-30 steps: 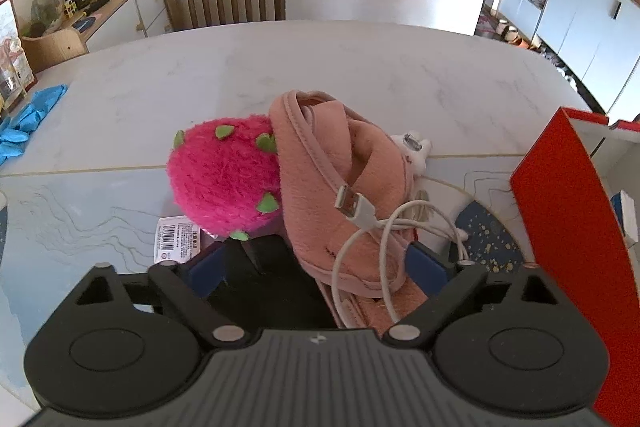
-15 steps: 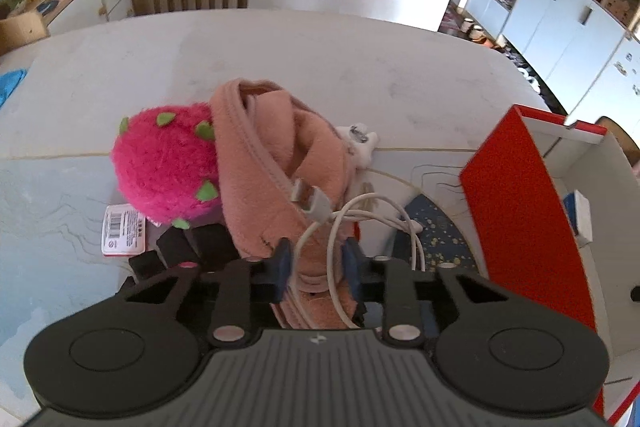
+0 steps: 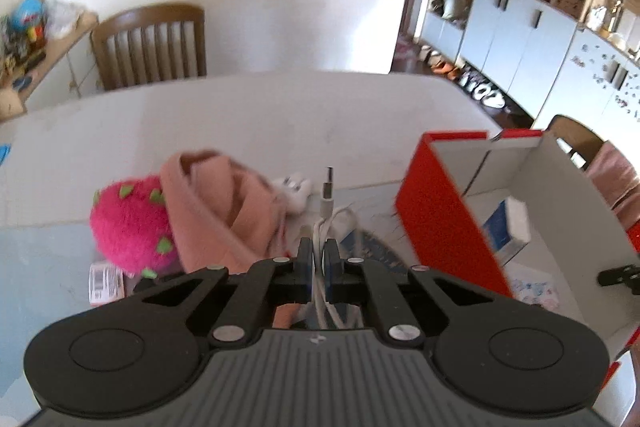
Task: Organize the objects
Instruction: 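Lift the white cable and carry it over the box with the left gripper, then open the left gripper to drop the cable beside the tissue pack, then move the left tool back and close it on the pink towel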
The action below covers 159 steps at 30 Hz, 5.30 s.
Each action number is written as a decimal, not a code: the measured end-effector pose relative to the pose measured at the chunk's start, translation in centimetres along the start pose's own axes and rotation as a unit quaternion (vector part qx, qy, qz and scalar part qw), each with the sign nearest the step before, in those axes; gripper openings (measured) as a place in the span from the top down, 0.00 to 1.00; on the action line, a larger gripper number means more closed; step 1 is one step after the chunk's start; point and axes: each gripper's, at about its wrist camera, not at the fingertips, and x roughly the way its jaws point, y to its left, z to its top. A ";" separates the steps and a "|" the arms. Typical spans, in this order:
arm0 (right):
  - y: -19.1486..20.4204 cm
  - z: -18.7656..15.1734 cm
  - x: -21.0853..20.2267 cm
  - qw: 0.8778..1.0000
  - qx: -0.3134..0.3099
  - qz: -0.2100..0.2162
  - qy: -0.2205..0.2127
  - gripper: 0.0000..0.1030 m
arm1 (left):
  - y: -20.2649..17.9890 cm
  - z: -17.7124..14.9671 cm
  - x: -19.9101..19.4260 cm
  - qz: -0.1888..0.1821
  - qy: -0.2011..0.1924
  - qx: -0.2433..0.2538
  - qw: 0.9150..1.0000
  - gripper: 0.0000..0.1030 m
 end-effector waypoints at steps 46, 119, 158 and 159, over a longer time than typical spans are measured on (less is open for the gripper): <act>-0.2 -0.1 0.2 1.000 0.003 0.010 -0.006 0.95 | -20.1 4.7 2.9 -0.268 0.082 0.130 0.951 0.97; -0.2 -0.1 0.3 1.000 -0.003 0.010 0.002 0.95 | -5.8 2.9 -0.5 -0.075 0.034 0.029 0.996 0.19; 0.0 -0.1 0.8 1.000 -0.007 0.003 0.015 0.93 | 4.4 -2.0 7.0 0.050 0.091 -0.041 0.994 0.27; 0.0 -0.1 0.8 1.000 -0.007 0.003 0.015 0.93 | 4.5 -2.1 7.0 0.050 0.094 -0.044 0.993 0.34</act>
